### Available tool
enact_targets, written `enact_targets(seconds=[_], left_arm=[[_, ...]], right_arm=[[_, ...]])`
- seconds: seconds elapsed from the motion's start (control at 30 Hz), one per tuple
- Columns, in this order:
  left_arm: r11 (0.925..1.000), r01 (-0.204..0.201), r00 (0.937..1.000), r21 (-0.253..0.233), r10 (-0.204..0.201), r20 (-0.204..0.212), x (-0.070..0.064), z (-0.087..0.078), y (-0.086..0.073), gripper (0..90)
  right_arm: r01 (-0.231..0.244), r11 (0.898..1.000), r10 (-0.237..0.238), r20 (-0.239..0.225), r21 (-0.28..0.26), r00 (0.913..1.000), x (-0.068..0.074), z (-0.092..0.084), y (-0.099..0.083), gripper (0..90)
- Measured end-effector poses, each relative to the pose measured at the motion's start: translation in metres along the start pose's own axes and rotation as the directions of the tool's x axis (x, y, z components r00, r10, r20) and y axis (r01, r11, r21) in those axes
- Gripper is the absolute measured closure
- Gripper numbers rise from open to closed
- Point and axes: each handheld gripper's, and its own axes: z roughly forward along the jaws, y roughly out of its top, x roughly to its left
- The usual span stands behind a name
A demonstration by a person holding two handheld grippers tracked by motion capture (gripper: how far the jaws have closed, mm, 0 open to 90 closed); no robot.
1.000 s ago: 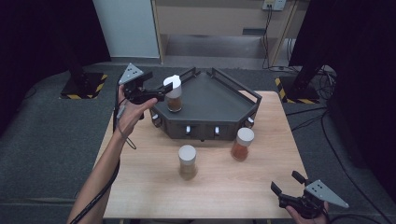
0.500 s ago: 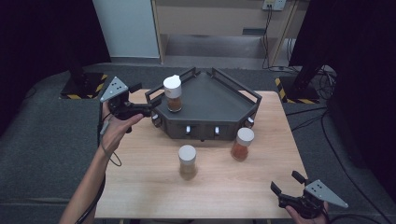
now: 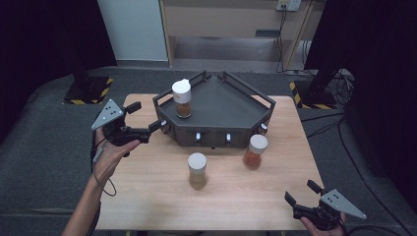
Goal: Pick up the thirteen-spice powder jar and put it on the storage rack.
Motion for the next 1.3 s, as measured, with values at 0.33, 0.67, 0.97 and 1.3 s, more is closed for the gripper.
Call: enact_targets(seconds=[0.33, 0.67, 0.97, 1.3], left_arm=[[1.0, -0.006, 0.9999, 0.0, 0.006, -0.014, -0.014, -0.027, -0.028, 1.9], [0.9999, 0.016, 0.9993, 0.001, -0.016, -0.033, -0.026, -0.047, -0.057, 2.0], [0.9984, 0.054, 0.9965, 0.015, -0.053, -0.065, -0.029, -0.067, -0.086, 2.4], [0.9972, 0.071, 0.9934, 0.023, -0.068, -0.092, -0.037, -0.085, -0.115, 2.8]], right_arm=[[0.004, 1.0, -0.004, 0.001, 0.001, 1.0, 0.0, 0.0, 0.0, 5.6], [0.004, 1.0, -0.004, 0.002, 0.003, 1.0, 0.0, 0.001, 0.0, 5.6], [0.003, 1.0, -0.003, 0.003, 0.003, 1.0, 0.0, 0.001, 0.0, 5.5], [0.003, 1.0, -0.003, 0.003, 0.003, 1.0, 0.001, 0.001, 0.0, 5.6]])
